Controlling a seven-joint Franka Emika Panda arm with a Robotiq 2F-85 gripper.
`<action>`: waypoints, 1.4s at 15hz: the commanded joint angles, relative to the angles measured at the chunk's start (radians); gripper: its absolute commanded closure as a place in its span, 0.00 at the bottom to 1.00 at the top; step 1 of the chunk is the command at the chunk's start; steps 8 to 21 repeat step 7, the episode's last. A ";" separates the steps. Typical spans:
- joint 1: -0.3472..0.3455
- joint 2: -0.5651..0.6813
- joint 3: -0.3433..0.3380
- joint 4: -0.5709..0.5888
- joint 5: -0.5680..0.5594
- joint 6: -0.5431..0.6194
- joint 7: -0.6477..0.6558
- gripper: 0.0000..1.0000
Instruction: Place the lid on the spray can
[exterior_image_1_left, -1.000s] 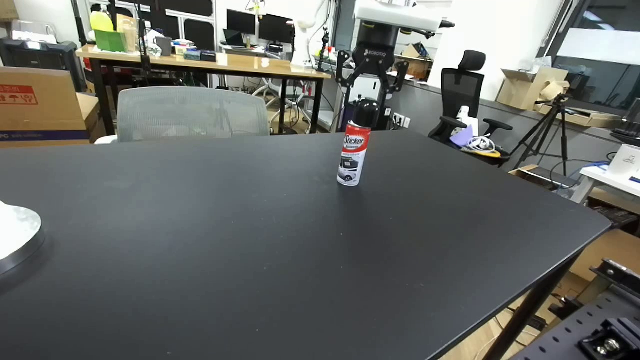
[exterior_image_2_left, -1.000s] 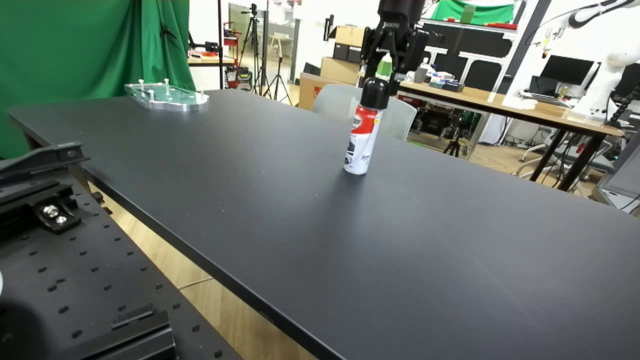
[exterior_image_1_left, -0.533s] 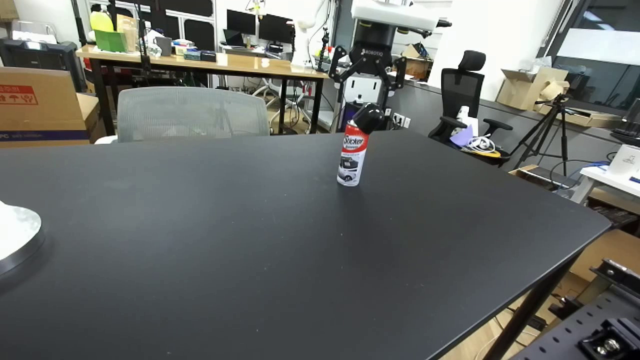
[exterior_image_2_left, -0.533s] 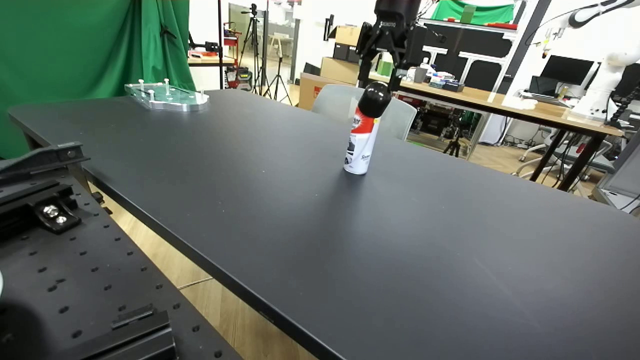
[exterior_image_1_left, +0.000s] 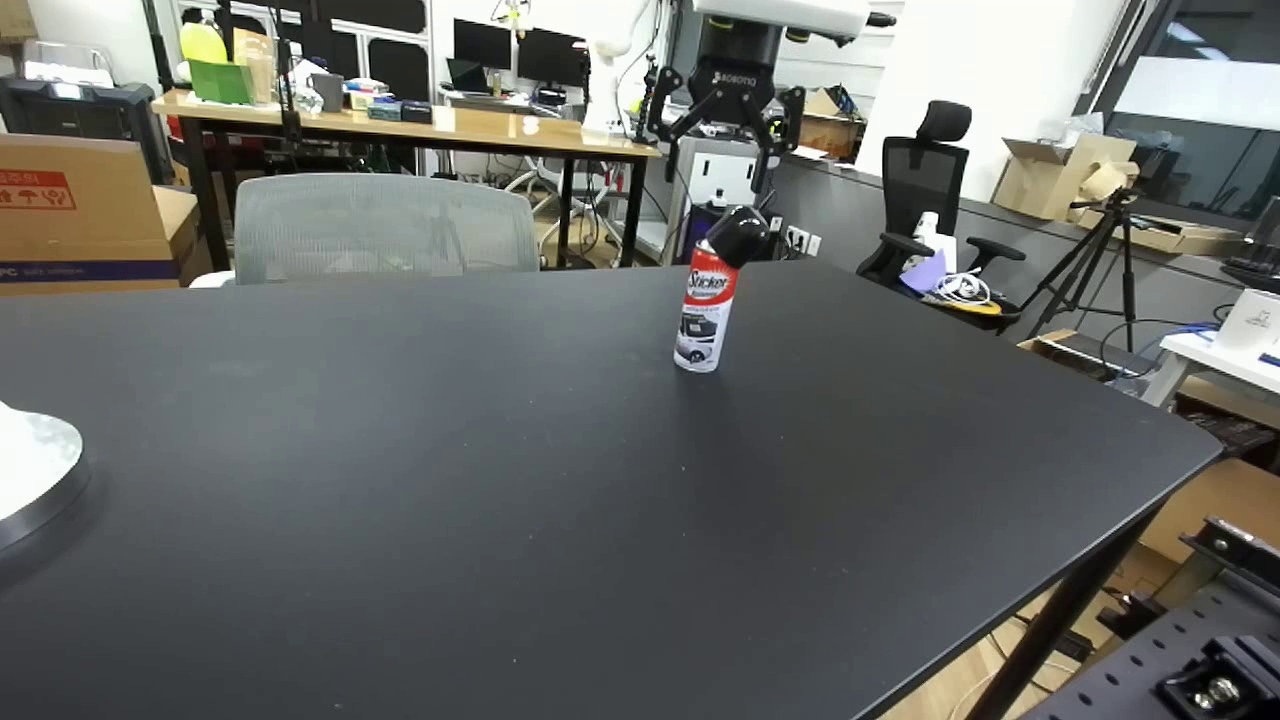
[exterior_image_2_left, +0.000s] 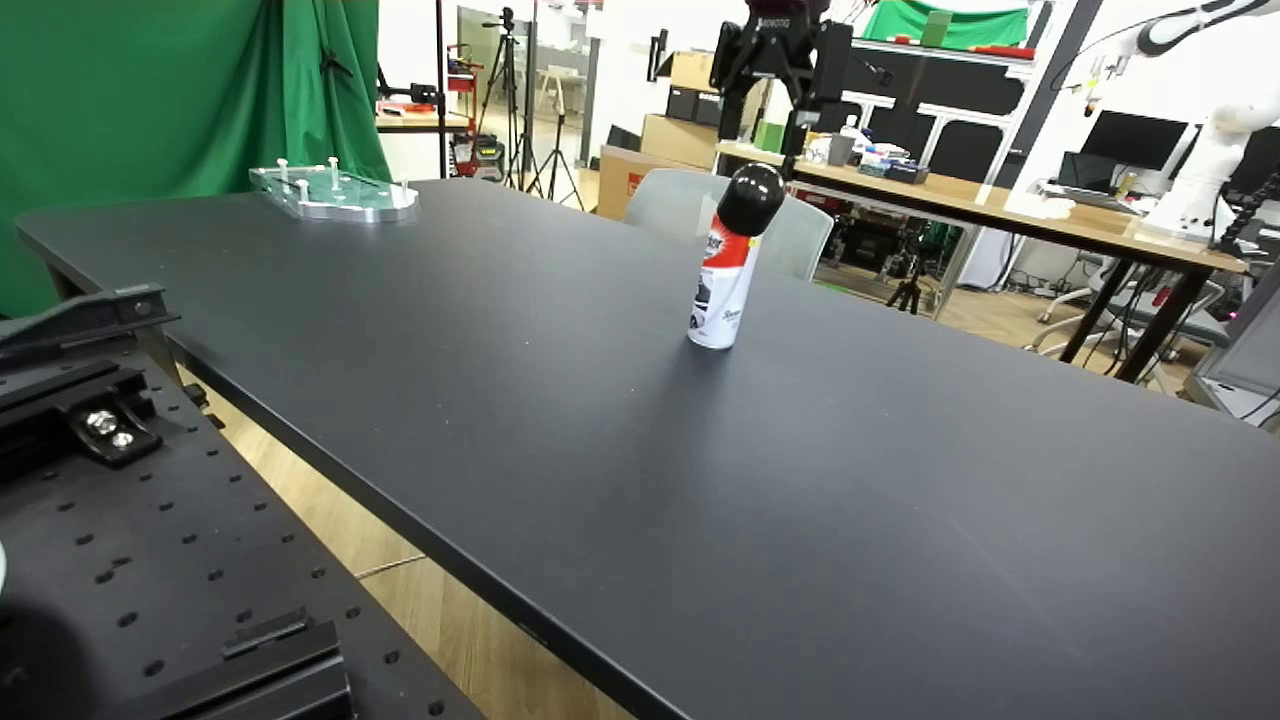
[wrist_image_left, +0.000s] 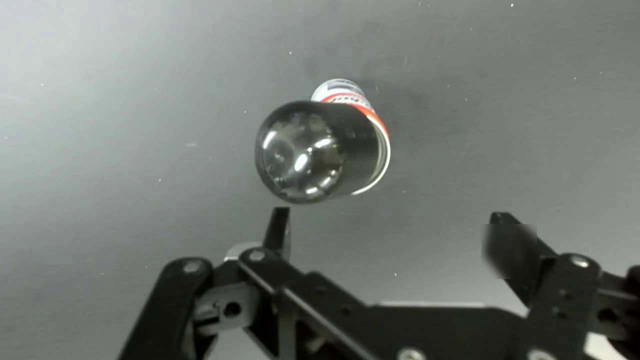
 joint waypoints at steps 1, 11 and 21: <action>0.040 -0.081 -0.023 -0.028 -0.091 0.012 0.118 0.00; 0.051 -0.170 -0.016 -0.054 -0.197 0.010 0.251 0.00; 0.051 -0.170 -0.016 -0.054 -0.197 0.010 0.251 0.00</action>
